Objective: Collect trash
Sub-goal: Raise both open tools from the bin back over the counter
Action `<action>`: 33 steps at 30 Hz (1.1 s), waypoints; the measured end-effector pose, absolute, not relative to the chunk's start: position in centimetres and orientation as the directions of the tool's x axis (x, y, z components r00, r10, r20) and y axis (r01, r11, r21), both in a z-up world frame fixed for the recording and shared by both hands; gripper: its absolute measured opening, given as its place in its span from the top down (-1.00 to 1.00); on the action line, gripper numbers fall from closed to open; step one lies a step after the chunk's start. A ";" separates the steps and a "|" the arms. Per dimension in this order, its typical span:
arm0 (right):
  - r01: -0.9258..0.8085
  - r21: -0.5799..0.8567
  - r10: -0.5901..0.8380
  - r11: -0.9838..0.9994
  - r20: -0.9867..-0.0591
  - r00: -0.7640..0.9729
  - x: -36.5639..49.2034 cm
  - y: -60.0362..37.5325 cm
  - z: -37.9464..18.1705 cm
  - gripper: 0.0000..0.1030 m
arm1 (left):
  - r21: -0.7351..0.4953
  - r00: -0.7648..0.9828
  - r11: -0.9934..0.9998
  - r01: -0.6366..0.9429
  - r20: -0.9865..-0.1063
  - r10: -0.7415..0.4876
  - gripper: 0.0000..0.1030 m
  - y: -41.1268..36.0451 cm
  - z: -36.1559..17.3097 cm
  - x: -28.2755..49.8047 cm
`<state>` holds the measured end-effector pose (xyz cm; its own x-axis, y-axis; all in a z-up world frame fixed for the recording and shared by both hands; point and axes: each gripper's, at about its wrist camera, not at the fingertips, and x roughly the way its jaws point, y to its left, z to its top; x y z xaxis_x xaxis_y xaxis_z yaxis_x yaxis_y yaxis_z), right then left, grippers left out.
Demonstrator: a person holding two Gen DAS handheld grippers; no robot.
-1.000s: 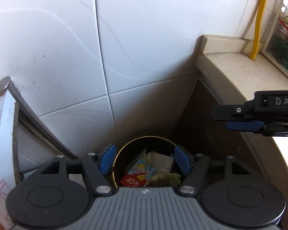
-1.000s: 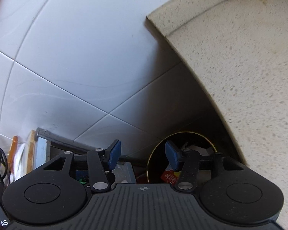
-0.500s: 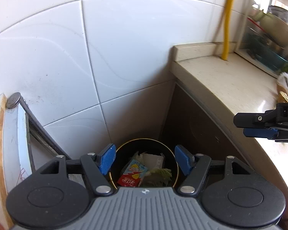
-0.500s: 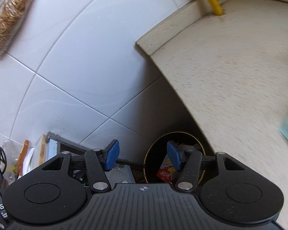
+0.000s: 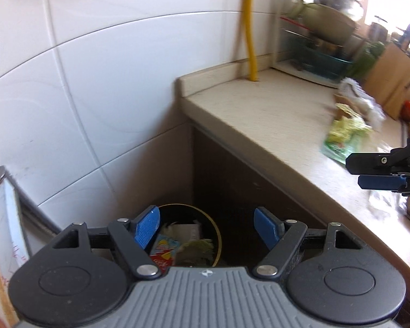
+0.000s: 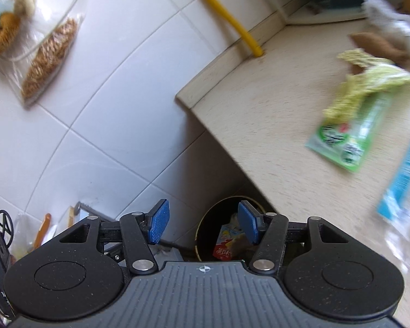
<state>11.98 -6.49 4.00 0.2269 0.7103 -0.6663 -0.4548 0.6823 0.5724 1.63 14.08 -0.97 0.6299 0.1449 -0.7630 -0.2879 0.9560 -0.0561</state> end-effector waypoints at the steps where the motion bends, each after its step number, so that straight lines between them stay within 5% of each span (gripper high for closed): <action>1: -0.446 0.570 0.706 0.690 -0.665 0.243 11.7 -7.2 4.2 -0.25 | -0.058 0.633 0.960 -0.274 -0.763 0.134 -0.43 13.7 -1.0 1.8; 33: -0.167 0.526 0.528 0.834 -0.672 0.520 17.2 -25.3 5.3 -0.38 | -0.033 0.668 0.981 0.192 -0.728 -0.156 -0.45 -1.7 -0.3 20.0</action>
<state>17.17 -25.29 5.28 0.5197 0.5279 -0.6717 -0.1668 0.8338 0.5263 19.97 -1.72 -0.28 0.6678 -0.1558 -0.7279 0.1924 0.9807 -0.0335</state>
